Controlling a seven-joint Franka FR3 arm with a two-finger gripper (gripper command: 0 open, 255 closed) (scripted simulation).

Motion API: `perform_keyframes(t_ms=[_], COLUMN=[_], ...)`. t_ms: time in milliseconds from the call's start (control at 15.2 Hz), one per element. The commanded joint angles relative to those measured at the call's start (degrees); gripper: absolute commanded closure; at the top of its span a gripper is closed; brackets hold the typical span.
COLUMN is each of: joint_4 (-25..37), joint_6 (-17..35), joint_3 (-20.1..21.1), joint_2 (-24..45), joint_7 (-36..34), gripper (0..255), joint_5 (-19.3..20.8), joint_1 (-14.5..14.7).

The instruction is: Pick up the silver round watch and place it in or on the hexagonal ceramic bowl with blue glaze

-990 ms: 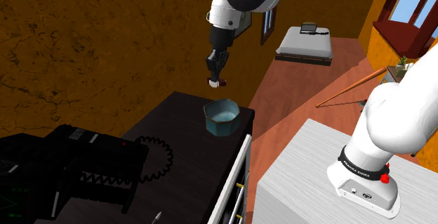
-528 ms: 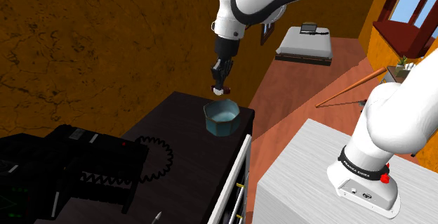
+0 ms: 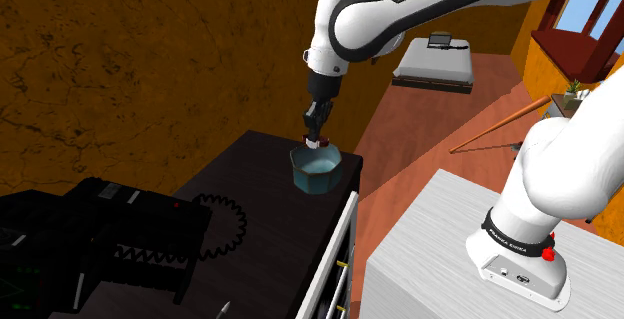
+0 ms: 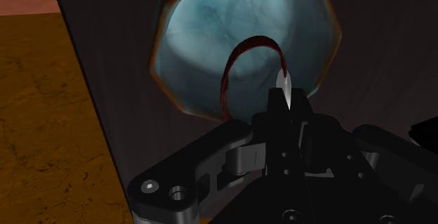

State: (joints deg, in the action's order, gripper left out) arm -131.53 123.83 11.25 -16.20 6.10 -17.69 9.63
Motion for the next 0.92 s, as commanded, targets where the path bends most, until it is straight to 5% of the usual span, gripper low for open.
perform_keyframes(t_ms=[0, 660, 726, 858], joint_4=[-0.96, -2.57, -2.57, -2.56], joint_6=[1.56, 4.01, 4.01, 4.01], joint_3=[0.08, 0.24, 0.24, 0.24], joint_2=[0.61, 1.49, 1.49, 1.49], joint_7=[0.37, 0.9, 0.9, 0.9], gripper=[255, 255, 0, 0], joint_5=[-0.19, -0.56, -0.56, -0.56], joint_1=[0.05, 0.17, 0.17, 0.17])
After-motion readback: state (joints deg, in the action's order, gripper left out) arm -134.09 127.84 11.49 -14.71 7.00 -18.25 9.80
